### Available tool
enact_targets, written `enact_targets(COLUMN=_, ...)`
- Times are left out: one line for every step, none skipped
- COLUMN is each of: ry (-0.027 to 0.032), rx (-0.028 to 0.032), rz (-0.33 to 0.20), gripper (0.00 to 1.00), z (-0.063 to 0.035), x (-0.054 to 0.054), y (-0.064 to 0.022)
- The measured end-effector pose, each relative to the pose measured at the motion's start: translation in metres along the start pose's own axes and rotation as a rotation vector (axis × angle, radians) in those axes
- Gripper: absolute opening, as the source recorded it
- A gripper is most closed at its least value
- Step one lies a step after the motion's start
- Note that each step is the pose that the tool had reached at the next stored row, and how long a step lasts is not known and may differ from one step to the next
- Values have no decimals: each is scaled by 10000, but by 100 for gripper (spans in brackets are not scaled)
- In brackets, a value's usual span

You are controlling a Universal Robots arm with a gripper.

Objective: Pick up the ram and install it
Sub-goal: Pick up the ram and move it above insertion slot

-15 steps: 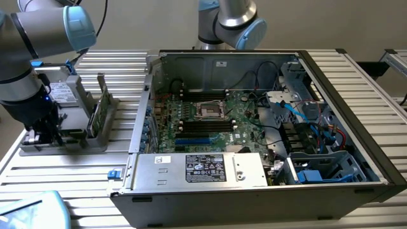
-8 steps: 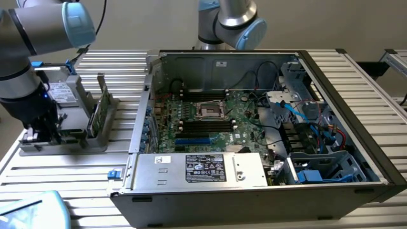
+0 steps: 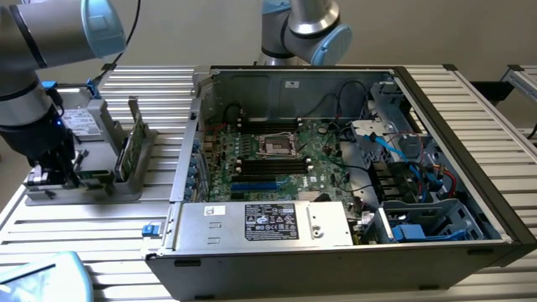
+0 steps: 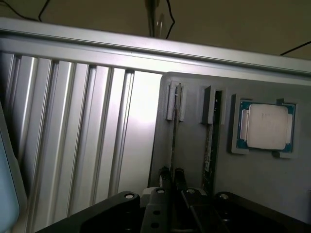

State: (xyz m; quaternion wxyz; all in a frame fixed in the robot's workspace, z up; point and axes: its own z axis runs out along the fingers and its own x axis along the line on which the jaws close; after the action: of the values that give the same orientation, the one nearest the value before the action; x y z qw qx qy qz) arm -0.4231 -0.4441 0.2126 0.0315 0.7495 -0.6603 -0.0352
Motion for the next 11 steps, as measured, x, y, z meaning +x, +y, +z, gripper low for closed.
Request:
enact_targets(ry=-1, rx=-7, rz=0, gripper=14, z=-8, x=0, y=-2)
enact_targets(ry=-2, rx=-14, rz=0, gripper=14, z=-15, x=1, y=-3)
enact_targets(ry=-2, rx=-23, rz=0, gripper=14, z=-23, x=1, y=-4)
enact_targets(ry=-3, rx=-31, rz=-1, gripper=14, z=-31, x=1, y=-6)
enact_targets(ry=-5, rx=-37, rz=-1, gripper=14, z=-39, x=1, y=-8)
enact_targets(ry=-6, rx=-46, rz=-1, gripper=14, z=-49, x=1, y=-9)
enact_targets(ry=-7, rx=-55, rz=0, gripper=14, z=-60, x=1, y=-8)
enact_targets(ry=-8, rx=-63, rz=0, gripper=14, z=-71, x=1, y=-8)
enact_targets(ry=-9, rx=-68, rz=0, gripper=14, z=-82, x=1, y=-8)
enact_targets(ry=-9, rx=-74, rz=0, gripper=14, z=-93, x=1, y=-8)
enact_targets(ry=-11, rx=-78, rz=-1, gripper=14, z=-103, x=1, y=-8)
